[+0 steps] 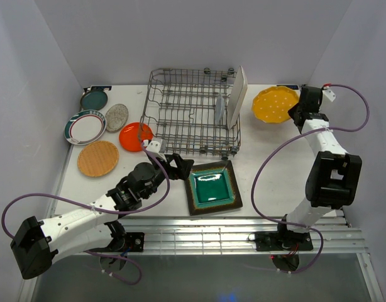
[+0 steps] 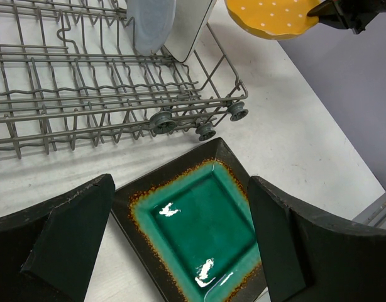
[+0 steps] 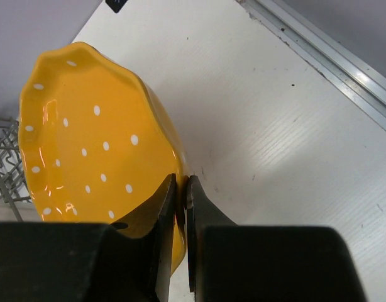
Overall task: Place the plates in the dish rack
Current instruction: Pick up the plate from the corner of the board.
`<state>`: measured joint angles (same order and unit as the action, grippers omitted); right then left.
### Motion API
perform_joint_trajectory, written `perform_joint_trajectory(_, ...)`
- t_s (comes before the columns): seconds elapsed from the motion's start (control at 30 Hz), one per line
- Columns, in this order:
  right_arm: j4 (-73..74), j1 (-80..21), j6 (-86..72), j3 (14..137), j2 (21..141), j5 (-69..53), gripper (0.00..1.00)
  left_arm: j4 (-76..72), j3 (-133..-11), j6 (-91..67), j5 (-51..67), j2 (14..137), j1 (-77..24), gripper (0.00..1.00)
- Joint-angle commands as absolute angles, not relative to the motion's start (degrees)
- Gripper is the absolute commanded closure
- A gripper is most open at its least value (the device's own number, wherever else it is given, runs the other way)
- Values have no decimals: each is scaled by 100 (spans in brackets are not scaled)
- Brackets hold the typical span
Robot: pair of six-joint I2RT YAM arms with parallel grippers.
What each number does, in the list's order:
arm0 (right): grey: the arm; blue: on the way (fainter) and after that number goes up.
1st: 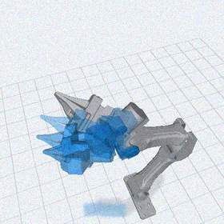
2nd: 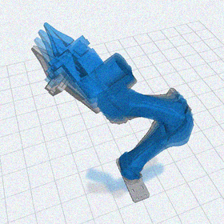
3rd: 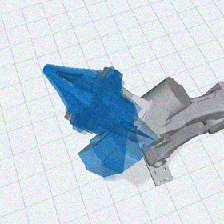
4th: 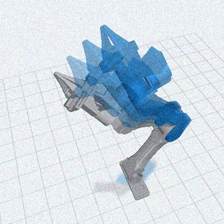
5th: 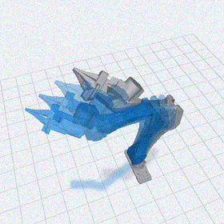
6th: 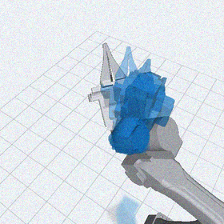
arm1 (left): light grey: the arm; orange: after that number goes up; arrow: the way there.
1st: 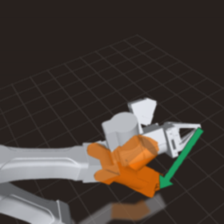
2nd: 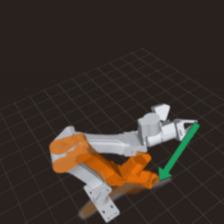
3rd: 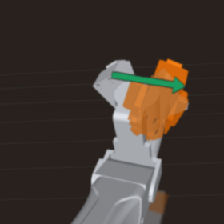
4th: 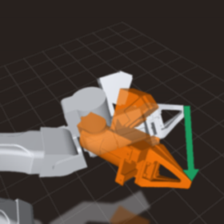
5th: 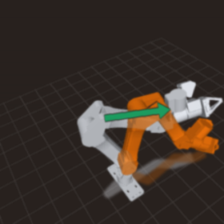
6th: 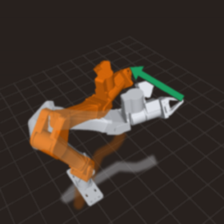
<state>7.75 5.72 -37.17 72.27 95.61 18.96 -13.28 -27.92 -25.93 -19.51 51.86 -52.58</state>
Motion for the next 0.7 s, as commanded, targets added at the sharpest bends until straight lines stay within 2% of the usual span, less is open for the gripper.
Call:
perform_joint_trajectory(0.0,-9,580,-3920,7322,8834,2188,92,-1301,-2988,-2558,-1942,5142,-5238,2)
perform_joint_trajectory(0.67,70,536,-3823,6821,7305,2215,92,-1283,-2997,-2540,-1960,5150,-5238,2)
